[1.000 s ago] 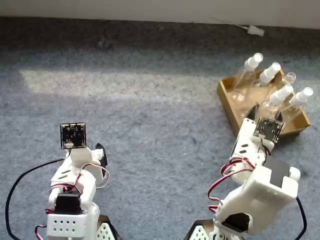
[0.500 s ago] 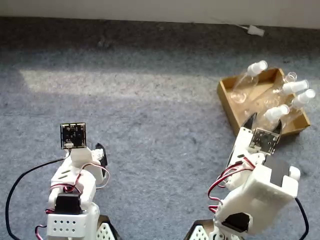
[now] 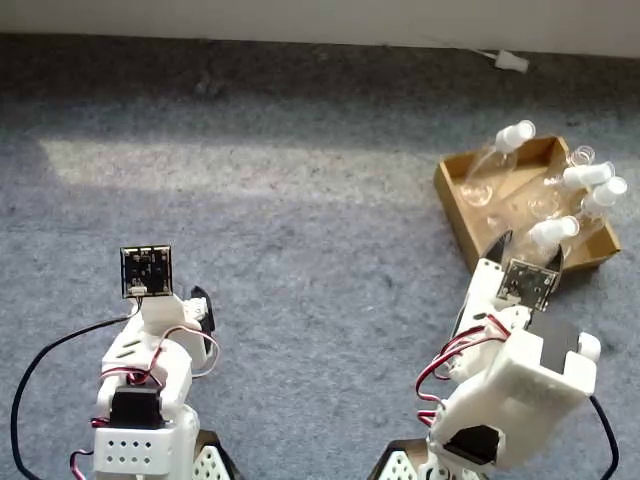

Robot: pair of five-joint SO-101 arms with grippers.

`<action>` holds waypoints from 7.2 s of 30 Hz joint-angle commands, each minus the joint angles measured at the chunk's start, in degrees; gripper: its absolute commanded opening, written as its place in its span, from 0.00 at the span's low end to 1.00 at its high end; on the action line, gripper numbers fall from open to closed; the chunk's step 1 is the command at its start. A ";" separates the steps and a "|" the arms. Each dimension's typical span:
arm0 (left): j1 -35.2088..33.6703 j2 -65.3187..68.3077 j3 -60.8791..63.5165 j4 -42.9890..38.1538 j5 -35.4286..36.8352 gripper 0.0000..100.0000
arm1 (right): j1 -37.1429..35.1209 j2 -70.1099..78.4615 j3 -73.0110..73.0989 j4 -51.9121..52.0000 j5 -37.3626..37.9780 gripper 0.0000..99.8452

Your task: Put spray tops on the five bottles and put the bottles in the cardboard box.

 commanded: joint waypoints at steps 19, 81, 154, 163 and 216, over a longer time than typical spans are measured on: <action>-0.31 -0.66 1.19 -1.23 -0.44 0.03 | -0.22 -0.22 0.75 4.88 1.05 0.29; -0.31 -0.66 1.19 -1.23 -0.53 0.03 | -0.04 -52.44 18.86 34.86 7.21 0.33; 3.65 -0.57 0.48 2.20 -0.62 0.03 | -22.81 -121.01 -44.79 161.63 2.55 0.33; 3.65 -0.57 0.57 2.29 -0.62 0.03 | -22.99 -121.19 -44.70 164.35 2.29 0.33; 3.56 -0.40 1.27 17.41 -8.97 0.03 | -22.73 -121.19 10.24 152.22 2.20 0.00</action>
